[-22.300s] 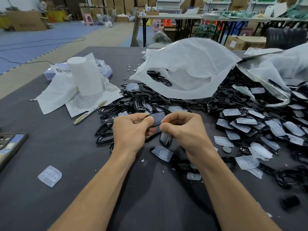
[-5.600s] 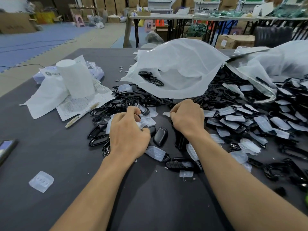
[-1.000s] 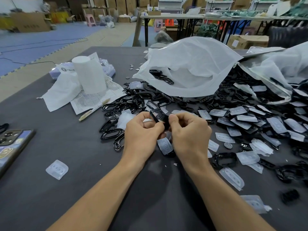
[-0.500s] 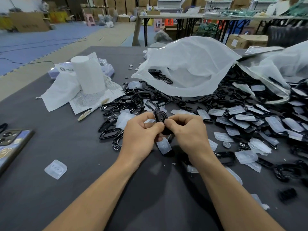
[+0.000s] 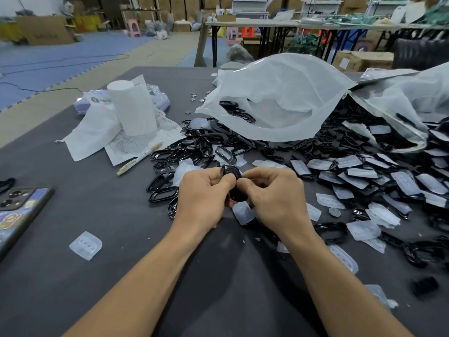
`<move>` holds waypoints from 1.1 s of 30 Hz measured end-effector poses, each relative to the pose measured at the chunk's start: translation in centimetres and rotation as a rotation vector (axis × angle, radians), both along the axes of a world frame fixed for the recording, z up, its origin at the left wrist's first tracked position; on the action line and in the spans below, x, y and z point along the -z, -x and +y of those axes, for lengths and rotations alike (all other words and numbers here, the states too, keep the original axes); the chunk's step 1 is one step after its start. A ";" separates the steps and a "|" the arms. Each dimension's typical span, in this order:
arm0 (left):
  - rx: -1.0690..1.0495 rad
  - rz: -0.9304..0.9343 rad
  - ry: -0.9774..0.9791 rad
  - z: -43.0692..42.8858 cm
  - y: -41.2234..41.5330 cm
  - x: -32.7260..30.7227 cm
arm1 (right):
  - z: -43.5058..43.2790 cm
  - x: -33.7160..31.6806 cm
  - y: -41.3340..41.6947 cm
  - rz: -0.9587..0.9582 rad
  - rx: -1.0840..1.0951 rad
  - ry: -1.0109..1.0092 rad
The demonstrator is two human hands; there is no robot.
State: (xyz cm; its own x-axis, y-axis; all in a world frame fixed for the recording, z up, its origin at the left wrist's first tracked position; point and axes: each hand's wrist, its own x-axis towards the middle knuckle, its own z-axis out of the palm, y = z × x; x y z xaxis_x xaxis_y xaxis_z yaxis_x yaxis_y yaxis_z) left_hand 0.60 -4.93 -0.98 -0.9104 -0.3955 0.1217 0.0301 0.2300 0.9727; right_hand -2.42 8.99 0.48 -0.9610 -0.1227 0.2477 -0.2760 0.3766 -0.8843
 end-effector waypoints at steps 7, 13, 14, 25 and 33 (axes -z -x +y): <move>-0.106 -0.046 -0.004 -1.0 1.0 0.8 | 3.1 -1.8 4.4 0.022 0.224 -0.351; -0.098 -0.043 0.015 -1.0 1.4 0.9 | -0.3 -1.9 7.7 -0.015 0.118 -0.859; -0.097 -0.039 0.020 -1.0 1.3 0.9 | -0.6 -1.8 7.7 -0.010 0.125 -0.871; -0.076 -0.041 0.021 -1.0 1.3 0.8 | -1.7 -1.5 8.3 -0.067 0.128 -0.835; -0.020 -0.038 -0.013 -0.8 1.1 0.8 | -2.0 -1.7 9.7 -0.122 0.136 -0.854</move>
State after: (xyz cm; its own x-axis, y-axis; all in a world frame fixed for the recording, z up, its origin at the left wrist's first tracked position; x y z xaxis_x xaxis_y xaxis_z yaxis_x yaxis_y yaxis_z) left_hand -0.53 -5.70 -1.76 -0.9063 -0.4147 0.0814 -0.0117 0.2171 0.9761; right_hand -12.17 7.02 2.22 -0.9947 -0.1015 0.0176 -0.1020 0.9468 -0.3053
